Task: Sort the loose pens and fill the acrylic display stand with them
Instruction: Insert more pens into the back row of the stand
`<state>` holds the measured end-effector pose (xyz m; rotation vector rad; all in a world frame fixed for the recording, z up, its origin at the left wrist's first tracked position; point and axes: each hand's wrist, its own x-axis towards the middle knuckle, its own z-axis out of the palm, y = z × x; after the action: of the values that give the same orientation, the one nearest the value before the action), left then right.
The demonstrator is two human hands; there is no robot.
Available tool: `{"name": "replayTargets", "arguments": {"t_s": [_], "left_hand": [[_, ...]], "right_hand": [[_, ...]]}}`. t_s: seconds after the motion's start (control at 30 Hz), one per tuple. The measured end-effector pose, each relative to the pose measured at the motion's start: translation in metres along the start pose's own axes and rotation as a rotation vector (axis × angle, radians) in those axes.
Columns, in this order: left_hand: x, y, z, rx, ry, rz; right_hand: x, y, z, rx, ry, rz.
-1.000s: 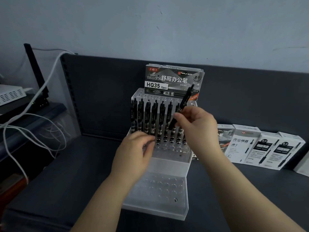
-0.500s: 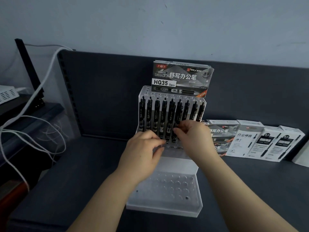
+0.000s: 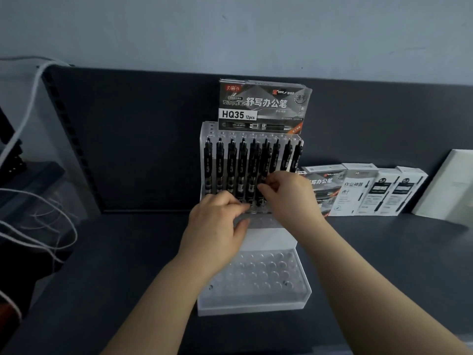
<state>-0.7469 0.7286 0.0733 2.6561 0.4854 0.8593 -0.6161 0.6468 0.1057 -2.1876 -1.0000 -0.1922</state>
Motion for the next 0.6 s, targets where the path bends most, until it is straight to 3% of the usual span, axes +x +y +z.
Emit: {"name": "replayTargets", "arguments": {"t_s": [0.17, 0.33, 0.5, 0.6], "left_hand": [[0.002, 0.01, -0.006, -0.041, -0.012, -0.097], [0.0, 0.071, 0.012, 0.004, 0.092, -0.055], [0.002, 0.176, 0.077, -0.028, -0.138, 0.021], [0.004, 0.247, 0.125, -0.016, -0.313, 0.077]], "right_hand": [[-0.018, 0.014, -0.02, 0.203, 0.076, 0.011], [-0.052, 0.074, -0.062, 0.135, 0.074, -0.037], [-0.102, 0.167, -0.129, -0.098, -0.148, -0.039], [-0.131, 0.229, -0.182, -0.197, -0.167, 0.027]]}}
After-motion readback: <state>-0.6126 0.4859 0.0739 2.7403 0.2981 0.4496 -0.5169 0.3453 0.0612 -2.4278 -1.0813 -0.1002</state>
